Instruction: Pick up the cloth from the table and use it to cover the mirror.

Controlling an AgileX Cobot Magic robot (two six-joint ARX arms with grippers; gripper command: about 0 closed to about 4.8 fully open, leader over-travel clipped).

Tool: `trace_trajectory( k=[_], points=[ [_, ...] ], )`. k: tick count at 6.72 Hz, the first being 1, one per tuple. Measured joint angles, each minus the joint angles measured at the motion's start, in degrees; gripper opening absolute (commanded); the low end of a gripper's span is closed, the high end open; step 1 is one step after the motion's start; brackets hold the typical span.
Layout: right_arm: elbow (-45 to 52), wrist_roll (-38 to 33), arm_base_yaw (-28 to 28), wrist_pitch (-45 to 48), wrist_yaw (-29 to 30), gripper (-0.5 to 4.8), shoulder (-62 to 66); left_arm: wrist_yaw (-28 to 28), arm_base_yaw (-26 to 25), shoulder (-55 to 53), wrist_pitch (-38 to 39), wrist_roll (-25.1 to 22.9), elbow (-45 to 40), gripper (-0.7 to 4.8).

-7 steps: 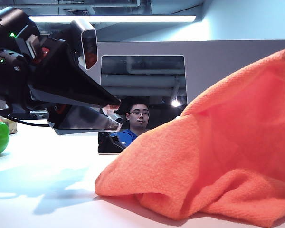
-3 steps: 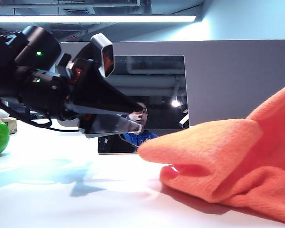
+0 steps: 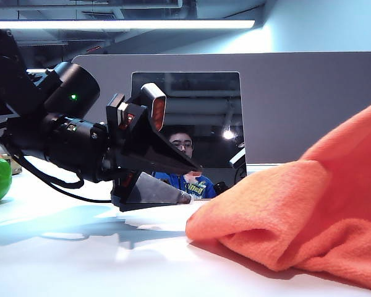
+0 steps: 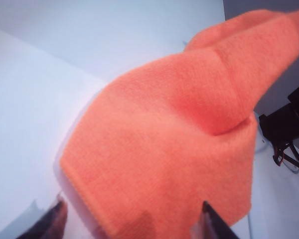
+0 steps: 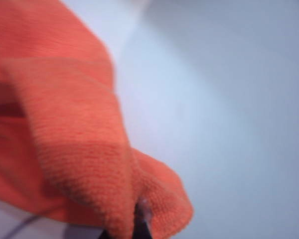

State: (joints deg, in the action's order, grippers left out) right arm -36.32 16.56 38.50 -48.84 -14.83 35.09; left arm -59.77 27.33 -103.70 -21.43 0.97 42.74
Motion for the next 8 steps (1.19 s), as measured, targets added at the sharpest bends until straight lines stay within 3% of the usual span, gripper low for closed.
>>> trace_trajectory(
  k=[3,5,8],
  points=[
    [0.0,1.6,0.1,-0.2,10.4,-0.07,0.0,0.4,0.0,0.0,-4.2,0.2,0.1,3.46],
    [0.0,2.7,0.1,-0.8,10.6,-0.07,0.0,1.4,1.2,-4.3,-4.5,1.5,5.1,3.77],
    [0.0,2.8,0.0,-0.9,10.6,-0.07,0.0,1.1,2.5,-5.3,3.1,1.2,6.5,3.77]
  ],
)
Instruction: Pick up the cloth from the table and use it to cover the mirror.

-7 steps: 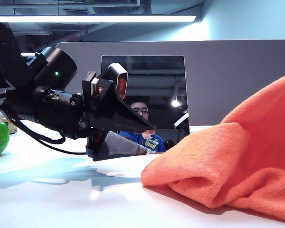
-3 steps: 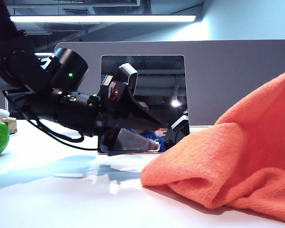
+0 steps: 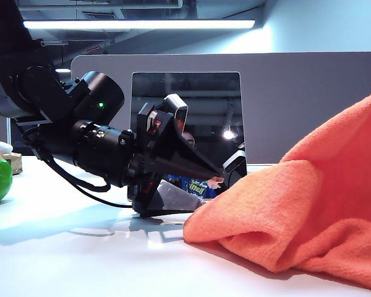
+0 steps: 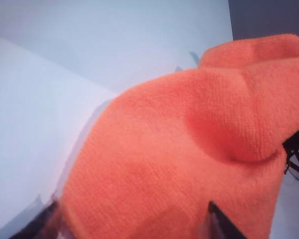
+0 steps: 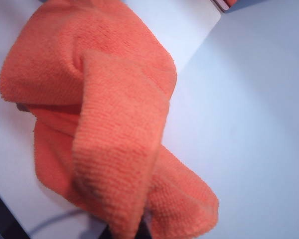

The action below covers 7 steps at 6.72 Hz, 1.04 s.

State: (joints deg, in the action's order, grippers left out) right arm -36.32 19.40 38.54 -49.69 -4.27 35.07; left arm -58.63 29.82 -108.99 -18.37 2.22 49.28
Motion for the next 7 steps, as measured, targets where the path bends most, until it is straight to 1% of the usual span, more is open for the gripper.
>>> trace_trajectory(
  k=[1,2,3,4,5,7],
  points=[
    [0.0,0.0,0.0,0.0,0.0,-0.07,0.0,0.8,0.4,0.1,0.1,0.0,0.0,3.77],
    [0.0,0.0,0.0,0.0,0.0,-0.07,0.0,-0.3,1.4,0.1,0.3,0.0,0.0,3.76],
    [0.0,0.0,0.0,0.0,0.0,-0.07,0.0,-1.2,2.7,0.1,0.6,0.1,0.0,-0.06],
    [0.0,0.0,0.0,0.0,0.0,-0.07,0.0,-0.2,3.9,0.1,-0.7,0.2,0.0,-0.06],
    [0.0,0.0,0.0,0.0,0.0,-0.07,0.0,0.1,3.9,0.0,-3.8,0.2,0.0,-0.06],
    [0.0,0.0,0.0,0.0,0.0,-0.07,0.0,0.1,3.9,0.1,-5.4,0.2,0.0,-0.06]
  ],
)
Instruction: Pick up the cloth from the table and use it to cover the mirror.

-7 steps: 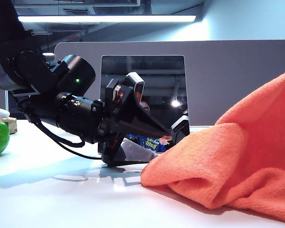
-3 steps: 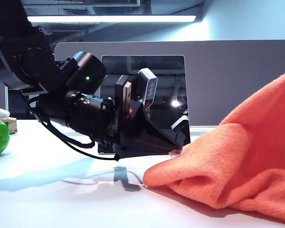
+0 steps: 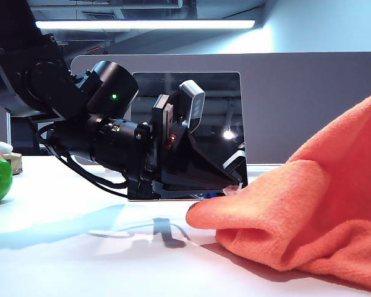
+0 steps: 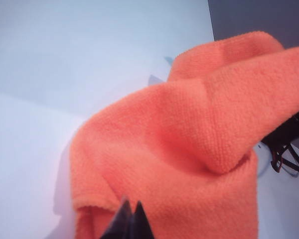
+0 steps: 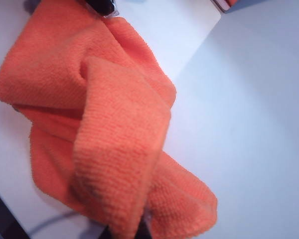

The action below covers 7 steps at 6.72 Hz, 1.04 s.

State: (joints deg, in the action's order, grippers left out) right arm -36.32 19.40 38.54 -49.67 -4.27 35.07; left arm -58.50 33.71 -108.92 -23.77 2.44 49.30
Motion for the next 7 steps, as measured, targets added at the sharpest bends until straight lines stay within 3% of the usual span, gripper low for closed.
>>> trace_trajectory(
  k=[1,2,3,5,7],
  points=[
    [0.0,0.0,0.0,0.0,0.0,-0.07,0.0,-0.3,0.0,0.1,-5.2,0.7,0.0,-0.06],
    [0.0,0.0,0.0,0.0,0.0,-0.07,0.0,-0.5,0.0,2.9,-24.3,10.8,0.0,-0.06],
    [0.0,0.0,0.0,0.0,0.0,-0.07,0.0,-0.5,0.0,3.5,-31.0,15.3,0.0,-0.06],
    [0.0,0.0,0.0,0.0,0.0,-0.07,0.0,-0.4,0.0,3.6,-29.8,16.7,0.0,-0.06],
    [0.0,0.0,0.0,0.0,0.0,-0.07,0.0,1.1,0.0,3.5,-15.8,16.5,0.0,-0.06]
  ],
)
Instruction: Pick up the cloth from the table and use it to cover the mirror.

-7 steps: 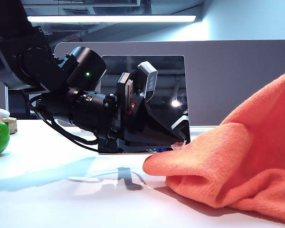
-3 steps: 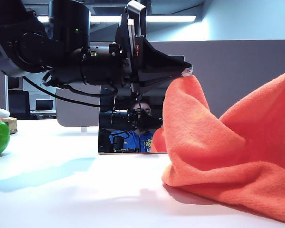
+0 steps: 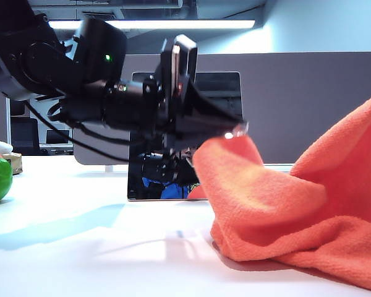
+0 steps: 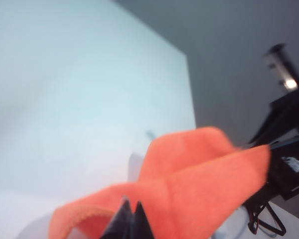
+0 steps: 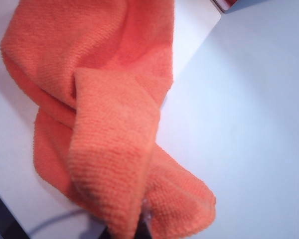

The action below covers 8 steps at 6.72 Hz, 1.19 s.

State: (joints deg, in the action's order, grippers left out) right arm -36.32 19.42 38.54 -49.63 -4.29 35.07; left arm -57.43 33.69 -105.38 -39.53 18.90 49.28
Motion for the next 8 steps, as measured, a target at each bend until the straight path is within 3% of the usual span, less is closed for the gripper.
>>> trace_trajectory(
  k=[1,3,4,5,8],
  points=[
    [0.0,0.0,0.0,0.0,0.0,-0.07,0.0,6.3,0.0,0.0,13.3,-0.2,0.0,-0.06],
    [0.0,0.0,0.0,0.0,0.0,-0.07,0.0,8.9,0.0,0.0,17.5,-3.3,0.0,-0.06],
    [0.0,0.0,0.0,0.0,0.0,-0.07,0.0,10.6,0.0,0.0,17.9,-4.7,0.0,0.70],
    [0.0,0.0,0.0,0.0,0.0,-0.07,0.0,16.7,0.0,-0.9,17.2,-5.1,0.2,1.37],
    [0.0,0.0,0.0,-0.5,0.0,-0.07,0.0,13.4,-0.1,-4.7,15.0,-5.0,3.1,1.66]
  ],
)
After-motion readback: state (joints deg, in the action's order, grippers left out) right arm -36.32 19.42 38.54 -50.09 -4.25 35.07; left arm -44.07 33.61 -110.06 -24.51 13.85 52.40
